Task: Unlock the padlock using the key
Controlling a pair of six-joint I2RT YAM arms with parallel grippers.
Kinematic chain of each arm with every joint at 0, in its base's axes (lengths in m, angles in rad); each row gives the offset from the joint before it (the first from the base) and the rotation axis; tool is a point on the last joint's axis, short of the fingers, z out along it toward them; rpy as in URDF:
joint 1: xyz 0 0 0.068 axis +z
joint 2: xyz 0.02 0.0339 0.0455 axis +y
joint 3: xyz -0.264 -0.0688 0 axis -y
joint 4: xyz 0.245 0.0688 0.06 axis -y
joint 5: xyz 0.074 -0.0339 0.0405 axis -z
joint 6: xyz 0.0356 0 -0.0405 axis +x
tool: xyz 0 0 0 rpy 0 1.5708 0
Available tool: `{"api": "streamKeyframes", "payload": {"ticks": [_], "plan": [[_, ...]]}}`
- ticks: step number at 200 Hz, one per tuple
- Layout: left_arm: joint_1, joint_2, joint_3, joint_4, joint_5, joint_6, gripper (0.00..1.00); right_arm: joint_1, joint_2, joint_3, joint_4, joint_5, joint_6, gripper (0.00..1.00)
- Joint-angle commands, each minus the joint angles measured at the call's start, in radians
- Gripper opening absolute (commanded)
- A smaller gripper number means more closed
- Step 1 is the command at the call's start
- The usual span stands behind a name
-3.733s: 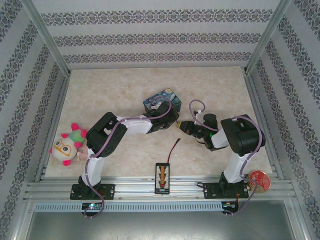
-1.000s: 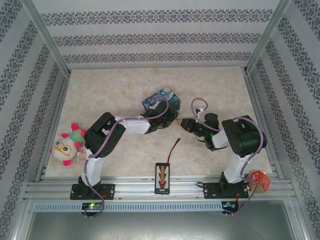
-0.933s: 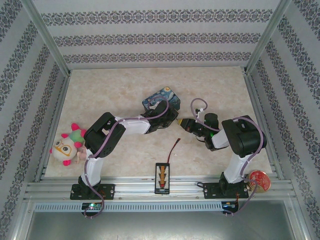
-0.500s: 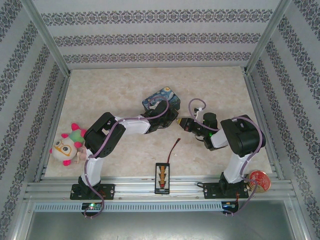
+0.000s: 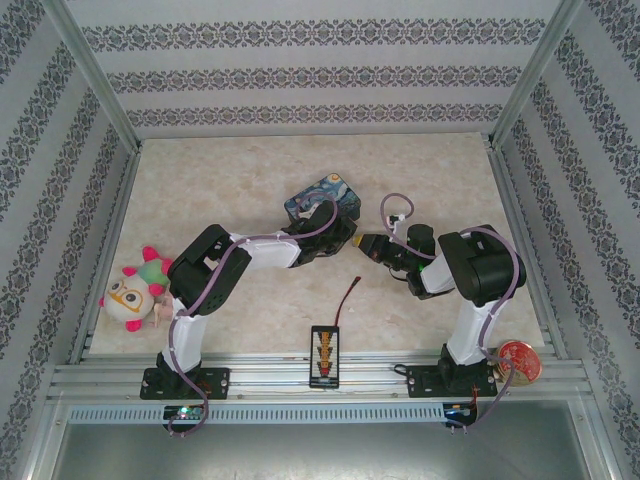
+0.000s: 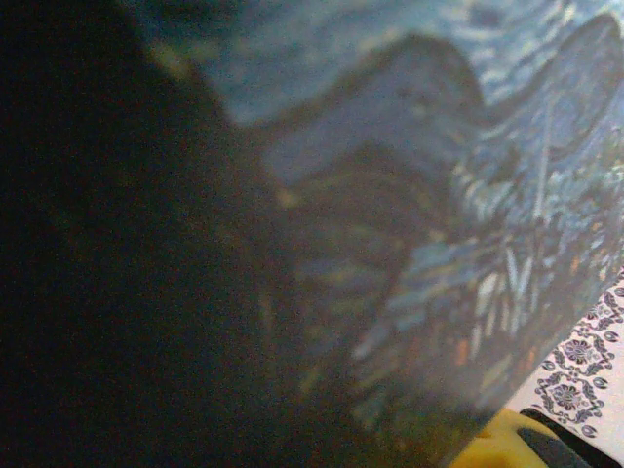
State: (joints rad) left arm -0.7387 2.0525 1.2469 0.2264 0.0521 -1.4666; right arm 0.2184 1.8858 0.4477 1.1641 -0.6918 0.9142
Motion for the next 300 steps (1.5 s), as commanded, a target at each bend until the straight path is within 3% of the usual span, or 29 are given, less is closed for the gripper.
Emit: {"api": "streamKeyframes", "payload": {"ticks": [1,146,260,300], "plan": [[-0.019,0.012,-0.033,0.005,0.149,-0.116,0.00,-0.010,0.021,0.000,0.005,0.025,0.024,0.00],[-0.019,0.012,-0.031,0.012,0.163,-0.115,0.00,-0.010,0.110,0.047,0.088,0.022,0.134,0.00],[-0.036,0.037,0.005,-0.035,0.243,-0.088,0.00,-0.005,0.158,0.087,0.132,0.067,0.236,0.00],[-0.036,0.038,-0.004,-0.027,0.281,-0.071,0.11,0.001,0.165,0.098,0.157,0.057,0.261,0.00]]}}
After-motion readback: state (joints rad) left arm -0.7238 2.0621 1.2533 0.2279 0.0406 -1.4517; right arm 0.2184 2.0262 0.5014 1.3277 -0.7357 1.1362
